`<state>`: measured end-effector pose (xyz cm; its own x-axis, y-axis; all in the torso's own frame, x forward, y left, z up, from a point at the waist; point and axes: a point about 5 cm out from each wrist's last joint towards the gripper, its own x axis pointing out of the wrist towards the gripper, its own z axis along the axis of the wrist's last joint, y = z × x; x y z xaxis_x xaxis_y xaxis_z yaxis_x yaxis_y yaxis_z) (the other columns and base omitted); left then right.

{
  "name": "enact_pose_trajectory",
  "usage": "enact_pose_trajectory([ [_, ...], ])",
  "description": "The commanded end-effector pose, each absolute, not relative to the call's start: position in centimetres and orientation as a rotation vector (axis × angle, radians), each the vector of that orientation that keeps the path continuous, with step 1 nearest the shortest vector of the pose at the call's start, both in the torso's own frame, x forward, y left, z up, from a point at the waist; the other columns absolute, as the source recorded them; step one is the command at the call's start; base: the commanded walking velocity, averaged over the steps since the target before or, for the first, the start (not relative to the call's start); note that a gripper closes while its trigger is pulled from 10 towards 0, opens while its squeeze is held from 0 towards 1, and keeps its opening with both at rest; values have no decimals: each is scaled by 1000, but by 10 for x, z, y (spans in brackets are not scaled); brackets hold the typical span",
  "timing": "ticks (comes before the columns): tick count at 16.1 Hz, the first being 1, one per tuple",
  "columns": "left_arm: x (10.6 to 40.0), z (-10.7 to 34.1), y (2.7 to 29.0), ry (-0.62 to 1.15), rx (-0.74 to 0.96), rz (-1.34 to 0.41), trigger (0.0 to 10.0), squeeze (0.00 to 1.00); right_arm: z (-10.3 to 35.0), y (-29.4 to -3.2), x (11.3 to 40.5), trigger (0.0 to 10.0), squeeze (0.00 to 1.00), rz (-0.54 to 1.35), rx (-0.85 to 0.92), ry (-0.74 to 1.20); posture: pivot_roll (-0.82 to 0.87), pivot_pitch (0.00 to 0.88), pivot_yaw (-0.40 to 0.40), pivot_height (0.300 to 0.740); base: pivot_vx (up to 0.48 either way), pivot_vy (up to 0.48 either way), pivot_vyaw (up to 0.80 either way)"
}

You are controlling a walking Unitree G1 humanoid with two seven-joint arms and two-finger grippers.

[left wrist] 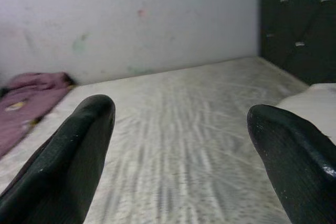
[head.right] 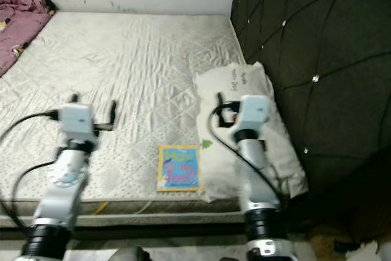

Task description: Clean up the room

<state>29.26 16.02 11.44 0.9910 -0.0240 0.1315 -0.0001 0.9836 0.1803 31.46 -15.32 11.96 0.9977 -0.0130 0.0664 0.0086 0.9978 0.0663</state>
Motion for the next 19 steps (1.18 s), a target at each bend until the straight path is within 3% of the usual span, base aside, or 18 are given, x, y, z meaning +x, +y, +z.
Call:
enact_pose_trajectory([
  [1,294,112,167,-113,180,9,10000,0,120,-149,316,10000,0,-3,69,-58,26,0,-4,740,0,480,0],
  [5,295,113,166,-114,175,5,10000,0,120,-149,317,10000,0,-1,65,-54,26,0,-5,740,0,480,-739],
  [19,298,113,168,-105,144,28,10000,0,120,-146,319,10000,0,31,63,-53,25,0,-10,740,0,480,0],
])
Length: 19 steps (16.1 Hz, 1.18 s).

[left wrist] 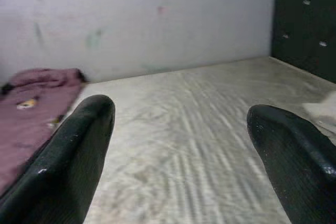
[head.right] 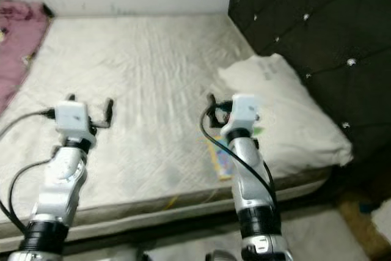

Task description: Clean up the room

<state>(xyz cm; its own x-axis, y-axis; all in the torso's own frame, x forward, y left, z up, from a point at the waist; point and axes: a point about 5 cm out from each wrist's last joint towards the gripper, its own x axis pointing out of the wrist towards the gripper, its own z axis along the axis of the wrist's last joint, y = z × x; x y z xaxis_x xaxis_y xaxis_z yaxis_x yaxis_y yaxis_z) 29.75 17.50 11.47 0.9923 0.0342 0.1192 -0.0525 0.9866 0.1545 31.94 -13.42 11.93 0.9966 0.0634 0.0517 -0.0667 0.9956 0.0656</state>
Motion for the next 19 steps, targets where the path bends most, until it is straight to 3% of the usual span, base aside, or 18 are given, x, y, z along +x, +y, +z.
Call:
enact_pose_trajectory([
  [1,298,113,168,-105,143,30,10000,0,120,-145,319,10000,0,32,63,-52,25,0,-10,740,0,480,0],
  [19,299,112,166,-91,120,33,10000,0,118,-147,320,10000,0,23,53,-36,22,0,-7,740,0,480,0],
])
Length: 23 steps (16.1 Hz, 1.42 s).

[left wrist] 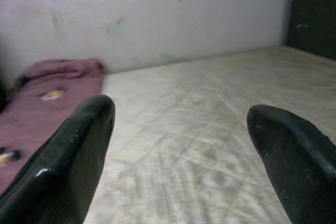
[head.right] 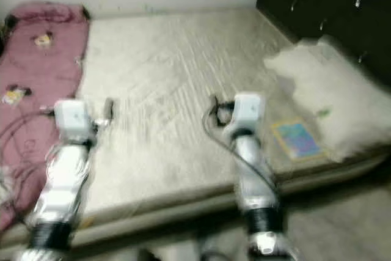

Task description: Clean up the room

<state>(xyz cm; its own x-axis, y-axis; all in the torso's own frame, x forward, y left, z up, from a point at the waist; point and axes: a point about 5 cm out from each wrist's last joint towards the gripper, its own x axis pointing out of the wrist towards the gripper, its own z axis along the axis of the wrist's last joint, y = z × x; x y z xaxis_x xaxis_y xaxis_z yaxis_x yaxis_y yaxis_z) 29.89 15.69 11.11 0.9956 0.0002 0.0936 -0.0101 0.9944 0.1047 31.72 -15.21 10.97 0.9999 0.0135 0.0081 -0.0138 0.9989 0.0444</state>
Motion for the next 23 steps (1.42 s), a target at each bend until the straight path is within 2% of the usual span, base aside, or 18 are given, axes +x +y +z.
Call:
enact_pose_trajectory([
  [1,299,112,166,-90,119,33,10000,0,118,-147,320,10000,0,23,53,-36,22,0,-7,740,0,480,0],
  [5,299,112,168,-85,114,41,10000,0,119,-146,320,10000,0,34,42,-39,21,0,-7,740,0,480,0],
  [8,300,112,167,-82,111,39,10000,0,119,-145,320,10000,0,37,37,-42,19,0,-6,740,0,480,667],
  [23,301,110,168,-67,97,48,10000,0,118,-144,321,10000,0,41,34,-37,24,0,-5,740,0,480,0],
])
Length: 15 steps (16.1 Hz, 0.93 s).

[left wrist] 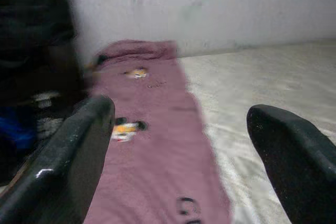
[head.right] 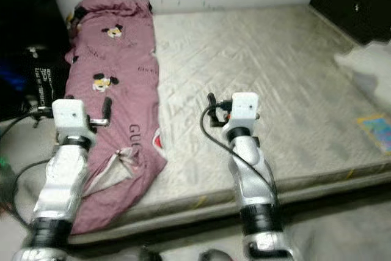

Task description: Clean up the room

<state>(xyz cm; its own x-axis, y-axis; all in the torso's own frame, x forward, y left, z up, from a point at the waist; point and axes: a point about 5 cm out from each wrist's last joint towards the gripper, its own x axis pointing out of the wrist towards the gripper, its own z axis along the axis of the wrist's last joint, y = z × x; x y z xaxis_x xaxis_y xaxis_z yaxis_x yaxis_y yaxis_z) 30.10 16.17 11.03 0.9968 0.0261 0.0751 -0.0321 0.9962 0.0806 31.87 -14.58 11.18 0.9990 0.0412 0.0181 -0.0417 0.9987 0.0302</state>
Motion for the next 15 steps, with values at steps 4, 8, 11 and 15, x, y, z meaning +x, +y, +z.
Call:
enact_pose_trajectory([
  [4,301,110,168,-67,93,50,10000,0,117,-144,321,10000,0,46,29,-35,25,0,-6,740,0,480,0],
  [8,302,110,170,-56,89,70,10000,0,117,-144,322,10000,0,46,31,-34,26,0,-10,740,0,480,0],
  [11,304,110,171,-56,90,78,10000,0,118,-143,324,10000,0,44,29,-36,26,0,-8,740,0,480,0],
  [15,305,118,174,-113,85,120,10000,0,120,-143,327,10000,0,48,31,-39,22,0,-3,740,0,336,0],
])
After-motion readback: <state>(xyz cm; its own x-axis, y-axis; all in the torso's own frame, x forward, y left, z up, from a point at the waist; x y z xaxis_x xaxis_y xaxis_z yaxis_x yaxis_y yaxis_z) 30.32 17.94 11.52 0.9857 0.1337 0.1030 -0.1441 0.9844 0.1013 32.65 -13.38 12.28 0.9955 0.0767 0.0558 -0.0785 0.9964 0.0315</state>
